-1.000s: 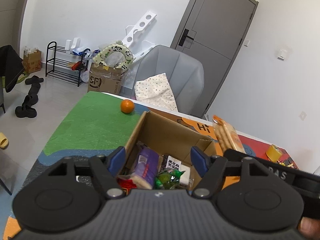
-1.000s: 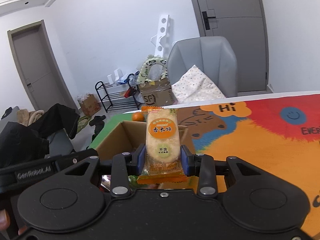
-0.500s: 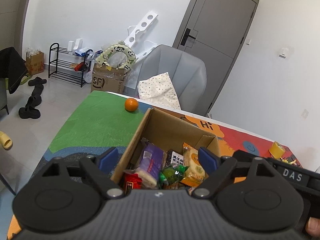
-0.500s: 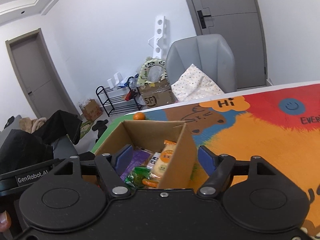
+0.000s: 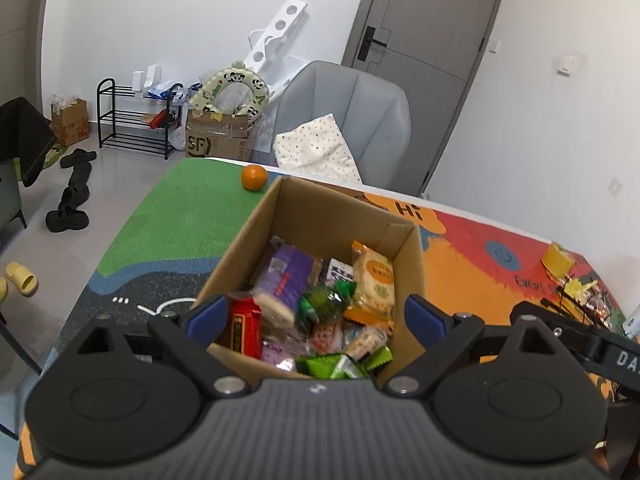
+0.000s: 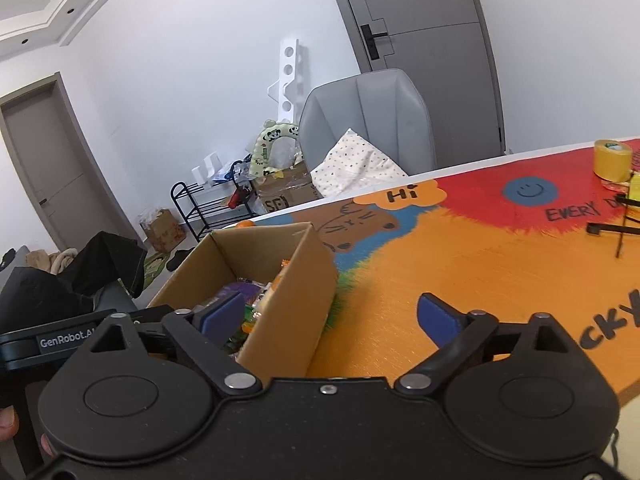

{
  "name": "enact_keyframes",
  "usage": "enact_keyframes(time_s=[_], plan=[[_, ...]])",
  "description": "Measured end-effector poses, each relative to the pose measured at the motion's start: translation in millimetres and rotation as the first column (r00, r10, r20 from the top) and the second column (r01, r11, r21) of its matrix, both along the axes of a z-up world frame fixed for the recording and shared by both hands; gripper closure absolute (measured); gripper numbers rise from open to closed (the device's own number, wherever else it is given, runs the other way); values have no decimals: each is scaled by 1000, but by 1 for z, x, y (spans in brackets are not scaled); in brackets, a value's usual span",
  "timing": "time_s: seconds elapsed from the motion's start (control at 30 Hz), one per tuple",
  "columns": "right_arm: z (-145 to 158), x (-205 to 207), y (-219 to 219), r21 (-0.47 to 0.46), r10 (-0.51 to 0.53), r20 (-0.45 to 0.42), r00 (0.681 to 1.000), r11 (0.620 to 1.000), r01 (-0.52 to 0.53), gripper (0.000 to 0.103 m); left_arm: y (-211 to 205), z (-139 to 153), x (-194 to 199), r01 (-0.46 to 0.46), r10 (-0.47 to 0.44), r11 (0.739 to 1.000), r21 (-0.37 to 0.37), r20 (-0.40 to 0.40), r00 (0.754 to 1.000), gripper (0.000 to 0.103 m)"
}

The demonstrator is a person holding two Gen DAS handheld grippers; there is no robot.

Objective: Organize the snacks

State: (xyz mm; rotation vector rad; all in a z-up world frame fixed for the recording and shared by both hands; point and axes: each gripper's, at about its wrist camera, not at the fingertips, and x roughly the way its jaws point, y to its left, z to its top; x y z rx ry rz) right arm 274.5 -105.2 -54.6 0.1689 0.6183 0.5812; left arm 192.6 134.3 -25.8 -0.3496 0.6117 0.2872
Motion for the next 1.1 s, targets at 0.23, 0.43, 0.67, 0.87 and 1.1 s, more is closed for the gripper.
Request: enact_keyframes(time_s=[0.23, 0.43, 0.67, 0.87, 1.1], plan=[[3, -10, -20, -18, -51, 5, 999, 999, 51, 0, -22, 8, -10, 13, -12, 999, 45, -12, 1000, 4], [2, -20, -36, -16, -87, -6, 996, 996, 87, 0, -37, 10, -16, 20, -17, 997, 72, -43, 999, 3], [4, -38, -57, 2, -110, -4, 994, 994, 110, 0, -47, 18, -33, 7, -6, 997, 83, -17, 1000, 0], [14, -56, -77, 22, -129, 22, 991, 991, 129, 0, -58, 25, -50, 12, -11, 993, 114, -4, 1000, 0], [21, -80, -94, 24, -133, 42, 990, 991, 132, 0, -72, 33, -76, 30, -33, 990, 140, 21, 999, 0]])
